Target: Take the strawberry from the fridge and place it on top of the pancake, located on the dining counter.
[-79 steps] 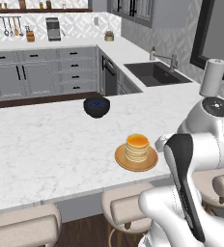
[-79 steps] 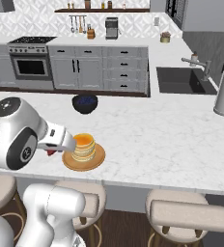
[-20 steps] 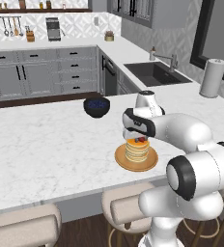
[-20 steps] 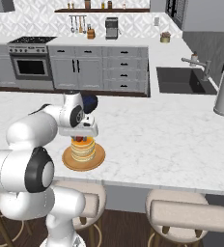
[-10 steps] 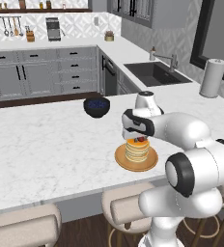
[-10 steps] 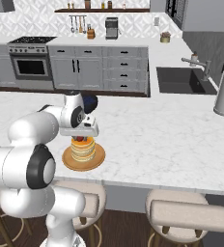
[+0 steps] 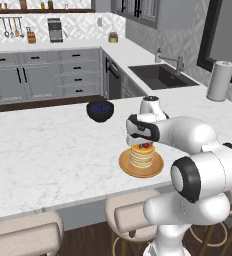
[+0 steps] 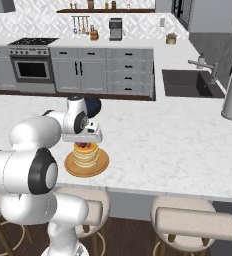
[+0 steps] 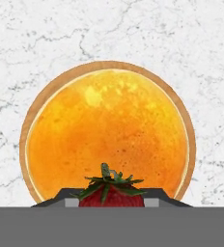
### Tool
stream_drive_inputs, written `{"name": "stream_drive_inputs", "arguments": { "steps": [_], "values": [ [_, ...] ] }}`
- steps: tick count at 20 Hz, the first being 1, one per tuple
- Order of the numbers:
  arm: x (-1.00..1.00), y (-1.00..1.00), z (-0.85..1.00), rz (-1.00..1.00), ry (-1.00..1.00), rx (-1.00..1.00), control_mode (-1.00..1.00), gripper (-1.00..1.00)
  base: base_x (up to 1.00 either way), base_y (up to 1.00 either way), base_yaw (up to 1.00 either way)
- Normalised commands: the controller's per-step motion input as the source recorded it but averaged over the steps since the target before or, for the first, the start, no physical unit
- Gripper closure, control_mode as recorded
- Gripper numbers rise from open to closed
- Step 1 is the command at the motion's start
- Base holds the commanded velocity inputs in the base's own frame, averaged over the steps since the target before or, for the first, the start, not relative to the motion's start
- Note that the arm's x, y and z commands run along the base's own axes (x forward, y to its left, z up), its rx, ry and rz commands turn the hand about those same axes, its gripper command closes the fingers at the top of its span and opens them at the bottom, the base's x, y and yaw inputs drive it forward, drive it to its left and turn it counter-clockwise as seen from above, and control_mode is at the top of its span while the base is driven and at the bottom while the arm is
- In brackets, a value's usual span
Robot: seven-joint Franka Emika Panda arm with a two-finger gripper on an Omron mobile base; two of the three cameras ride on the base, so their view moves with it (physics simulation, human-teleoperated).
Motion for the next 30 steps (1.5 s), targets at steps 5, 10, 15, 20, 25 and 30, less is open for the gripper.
{"name": "stream_drive_inputs", "arguments": {
  "steps": [5, 10, 15, 20, 25, 30],
  "values": [
    [0.00, 0.00, -0.07, 0.00, 0.00, 0.00, -1.00, -1.00, 0.00, 0.00, 0.00],
    [0.00, 0.00, 0.00, 0.00, 0.00, 0.00, -1.00, -1.00, 0.00, 0.00, 0.00],
    [0.00, 0.00, 0.00, 0.00, 0.00, 0.00, -1.00, -1.00, 0.00, 0.00, 0.00],
    [0.00, 0.00, 0.00, 0.00, 0.00, 0.00, -1.00, -1.00, 0.00, 0.00, 0.00],
    [0.00, 0.00, 0.08, 0.00, 0.00, 0.00, -1.00, -1.00, 0.00, 0.00, 0.00],
    [-0.19, 0.16, 0.84, 0.08, -0.16, 0.00, -1.00, -1.00, 0.00, 0.00, 0.00]
  ]
}}
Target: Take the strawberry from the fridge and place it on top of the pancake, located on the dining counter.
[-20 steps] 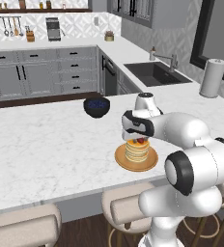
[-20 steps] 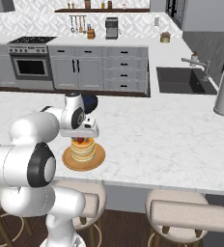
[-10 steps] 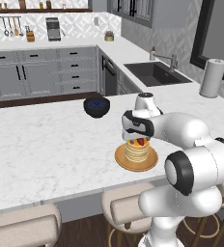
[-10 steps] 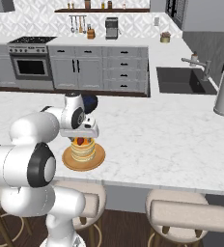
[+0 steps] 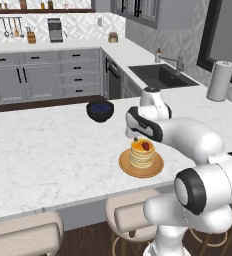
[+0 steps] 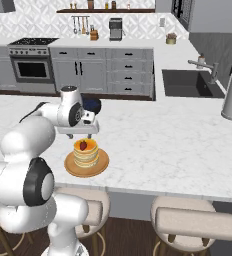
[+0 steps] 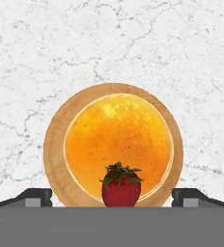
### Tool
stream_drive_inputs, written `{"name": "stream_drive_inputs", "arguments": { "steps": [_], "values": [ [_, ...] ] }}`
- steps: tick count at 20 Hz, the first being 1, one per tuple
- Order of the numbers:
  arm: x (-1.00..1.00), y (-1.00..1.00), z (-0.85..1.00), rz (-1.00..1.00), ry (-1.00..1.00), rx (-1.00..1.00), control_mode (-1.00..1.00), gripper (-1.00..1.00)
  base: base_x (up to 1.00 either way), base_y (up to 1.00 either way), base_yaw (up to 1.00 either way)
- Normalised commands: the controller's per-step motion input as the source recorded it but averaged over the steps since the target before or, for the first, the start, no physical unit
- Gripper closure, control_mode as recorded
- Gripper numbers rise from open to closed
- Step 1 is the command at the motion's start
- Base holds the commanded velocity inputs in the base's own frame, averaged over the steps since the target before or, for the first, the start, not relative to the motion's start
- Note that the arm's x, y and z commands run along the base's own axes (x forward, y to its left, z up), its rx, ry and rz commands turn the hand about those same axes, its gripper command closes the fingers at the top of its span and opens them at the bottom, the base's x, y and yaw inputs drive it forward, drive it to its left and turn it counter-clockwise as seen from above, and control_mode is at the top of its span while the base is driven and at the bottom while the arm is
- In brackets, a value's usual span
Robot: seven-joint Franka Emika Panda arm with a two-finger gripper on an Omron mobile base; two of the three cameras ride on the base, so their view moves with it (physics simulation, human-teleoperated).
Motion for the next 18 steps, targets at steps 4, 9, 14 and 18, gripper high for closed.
{"name": "stream_drive_inputs", "arguments": {
  "steps": [4, 9, 14, 18],
  "values": [
    [-0.84, 0.02, 0.66, 0.04, -0.11, 0.00, -1.00, -1.00, 0.00, 0.00, 0.00],
    [-1.00, -0.04, 0.41, 0.00, -0.22, 0.00, -1.00, -1.00, 0.00, 0.00, 0.00],
    [-1.00, 0.04, 0.46, 0.00, -0.18, -0.01, -1.00, -1.00, 0.00, 0.00, 0.00],
    [-0.99, 0.63, 0.37, 0.03, -0.02, -0.15, -1.00, -1.00, 0.00, 0.00, 0.00]
  ]
}}
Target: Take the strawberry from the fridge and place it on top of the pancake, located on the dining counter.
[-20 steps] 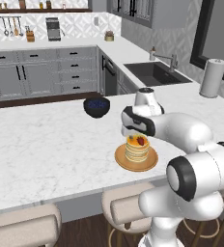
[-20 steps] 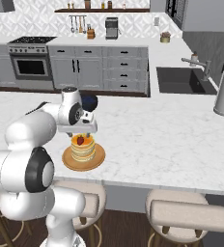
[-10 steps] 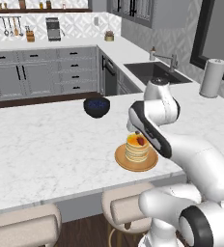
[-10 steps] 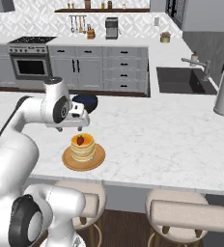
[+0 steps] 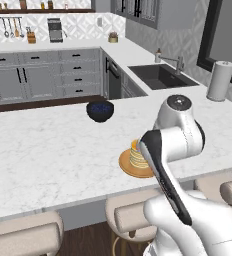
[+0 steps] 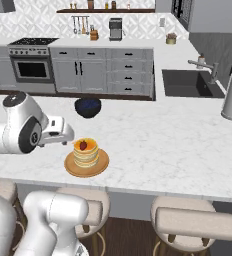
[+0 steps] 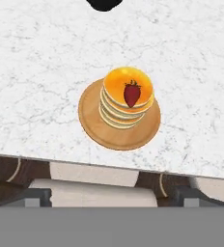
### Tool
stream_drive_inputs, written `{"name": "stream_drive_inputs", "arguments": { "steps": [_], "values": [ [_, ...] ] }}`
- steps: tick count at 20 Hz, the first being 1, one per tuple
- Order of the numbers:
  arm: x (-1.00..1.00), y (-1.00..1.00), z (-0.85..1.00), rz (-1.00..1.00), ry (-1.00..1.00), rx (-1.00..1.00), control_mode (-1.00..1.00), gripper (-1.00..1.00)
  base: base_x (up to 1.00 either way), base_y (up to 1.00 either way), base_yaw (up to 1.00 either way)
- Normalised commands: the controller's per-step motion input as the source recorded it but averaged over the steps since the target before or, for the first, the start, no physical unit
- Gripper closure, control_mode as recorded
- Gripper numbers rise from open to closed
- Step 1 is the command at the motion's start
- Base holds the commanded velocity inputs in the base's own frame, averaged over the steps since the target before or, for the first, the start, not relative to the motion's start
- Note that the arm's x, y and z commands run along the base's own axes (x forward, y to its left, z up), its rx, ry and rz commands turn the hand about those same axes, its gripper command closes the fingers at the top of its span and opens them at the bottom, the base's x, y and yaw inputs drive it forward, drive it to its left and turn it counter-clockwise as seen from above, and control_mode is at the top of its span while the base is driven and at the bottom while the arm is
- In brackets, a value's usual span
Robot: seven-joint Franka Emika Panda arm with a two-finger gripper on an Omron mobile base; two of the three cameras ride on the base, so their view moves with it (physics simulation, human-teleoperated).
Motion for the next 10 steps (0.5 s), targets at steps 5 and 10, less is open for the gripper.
{"name": "stream_drive_inputs", "arguments": {
  "steps": [5, 10],
  "values": [
    [-0.53, 1.00, 0.10, 0.03, 0.04, -0.29, -1.00, -1.00, 0.00, 0.00, 0.00],
    [0.05, 0.97, -0.02, 0.00, 0.31, -0.36, -1.00, -1.00, 0.00, 0.00, 0.00]
  ]
}}
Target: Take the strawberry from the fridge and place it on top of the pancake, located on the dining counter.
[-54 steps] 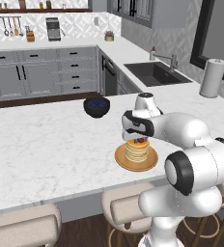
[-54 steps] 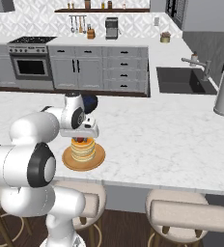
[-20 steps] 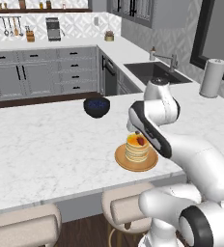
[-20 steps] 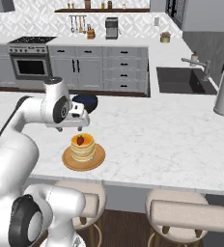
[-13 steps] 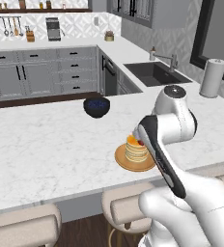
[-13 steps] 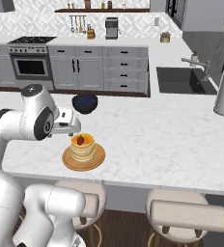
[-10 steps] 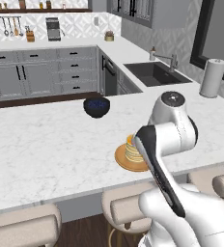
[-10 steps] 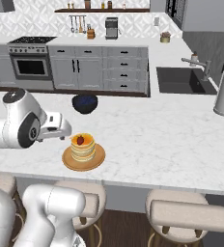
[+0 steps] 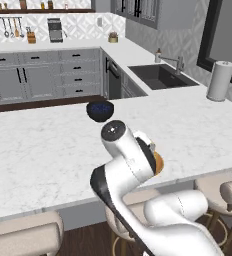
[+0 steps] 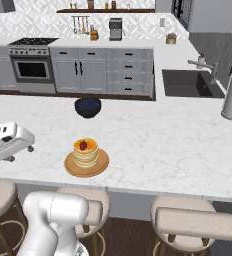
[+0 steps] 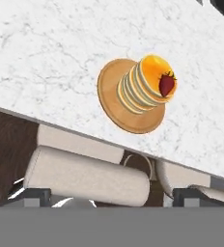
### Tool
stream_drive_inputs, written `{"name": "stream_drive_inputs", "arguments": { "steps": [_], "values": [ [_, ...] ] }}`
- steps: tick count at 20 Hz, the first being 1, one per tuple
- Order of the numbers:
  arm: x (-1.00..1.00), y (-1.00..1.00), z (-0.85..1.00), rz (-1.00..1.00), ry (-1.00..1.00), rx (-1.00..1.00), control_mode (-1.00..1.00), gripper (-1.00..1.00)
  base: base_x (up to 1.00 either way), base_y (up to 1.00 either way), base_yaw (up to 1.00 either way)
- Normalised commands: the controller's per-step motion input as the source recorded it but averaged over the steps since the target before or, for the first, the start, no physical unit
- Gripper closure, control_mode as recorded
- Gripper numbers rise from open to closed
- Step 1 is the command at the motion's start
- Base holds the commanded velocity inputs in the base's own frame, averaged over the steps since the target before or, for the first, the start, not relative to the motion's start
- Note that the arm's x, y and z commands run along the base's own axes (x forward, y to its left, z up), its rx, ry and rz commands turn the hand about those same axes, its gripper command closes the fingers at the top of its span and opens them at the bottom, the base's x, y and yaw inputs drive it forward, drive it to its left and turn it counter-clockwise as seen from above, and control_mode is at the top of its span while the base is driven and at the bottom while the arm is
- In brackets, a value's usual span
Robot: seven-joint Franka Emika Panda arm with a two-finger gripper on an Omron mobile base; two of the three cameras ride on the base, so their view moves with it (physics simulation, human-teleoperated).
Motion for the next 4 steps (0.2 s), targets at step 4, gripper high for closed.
{"name": "stream_drive_inputs", "arguments": {
  "steps": [4],
  "values": [
    [0.28, 0.36, -0.15, -0.04, 0.41, -0.26, -1.00, -1.00, 0.00, 0.00, 0.00]
  ]
}}
